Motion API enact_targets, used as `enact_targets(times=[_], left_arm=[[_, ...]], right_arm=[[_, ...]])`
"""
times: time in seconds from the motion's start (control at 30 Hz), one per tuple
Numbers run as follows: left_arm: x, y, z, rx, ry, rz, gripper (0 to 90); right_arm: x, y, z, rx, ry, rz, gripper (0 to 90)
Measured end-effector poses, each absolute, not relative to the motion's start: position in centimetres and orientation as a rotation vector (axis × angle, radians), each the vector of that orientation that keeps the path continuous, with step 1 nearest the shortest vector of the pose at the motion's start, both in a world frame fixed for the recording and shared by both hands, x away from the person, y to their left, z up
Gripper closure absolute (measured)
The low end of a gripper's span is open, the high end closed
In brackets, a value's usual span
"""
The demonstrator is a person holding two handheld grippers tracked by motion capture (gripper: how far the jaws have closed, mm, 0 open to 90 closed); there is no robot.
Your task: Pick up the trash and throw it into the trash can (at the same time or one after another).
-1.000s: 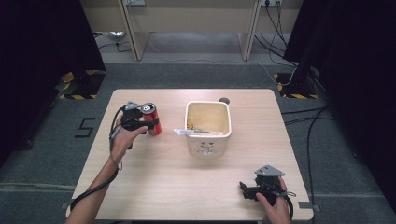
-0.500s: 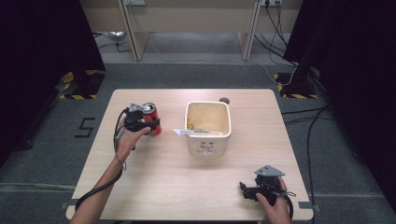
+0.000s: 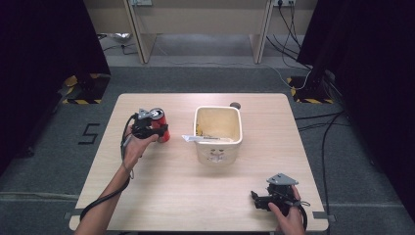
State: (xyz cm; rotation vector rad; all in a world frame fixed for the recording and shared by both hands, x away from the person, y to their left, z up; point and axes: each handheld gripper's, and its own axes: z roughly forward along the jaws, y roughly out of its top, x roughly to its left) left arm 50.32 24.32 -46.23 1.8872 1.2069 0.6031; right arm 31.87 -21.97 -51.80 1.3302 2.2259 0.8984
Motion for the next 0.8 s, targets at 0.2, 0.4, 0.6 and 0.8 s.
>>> enact_targets(times=[0.2, 0.4, 0.6, 0.8], left_arm=[[49.8, 24.0, -45.0, 1.901, 1.173, 0.596, 34.8], [49.2, 24.1, -43.0, 1.898, 1.135, 0.56, 35.0], [48.2, 23.8, -40.7, 1.915, 1.072, 0.527, 35.0], [47.5, 23.2, -38.7, 1.934, 1.015, 0.518, 35.0]], right_arm=[[31.9, -22.0, -51.8, 1.33, 2.226, 0.898, 0.2], [31.9, -22.0, -51.8, 1.33, 2.226, 0.899, 0.3], [31.9, -22.0, -51.8, 1.33, 2.226, 0.898, 0.2], [31.9, -22.0, -51.8, 1.33, 2.226, 0.898, 0.3]])
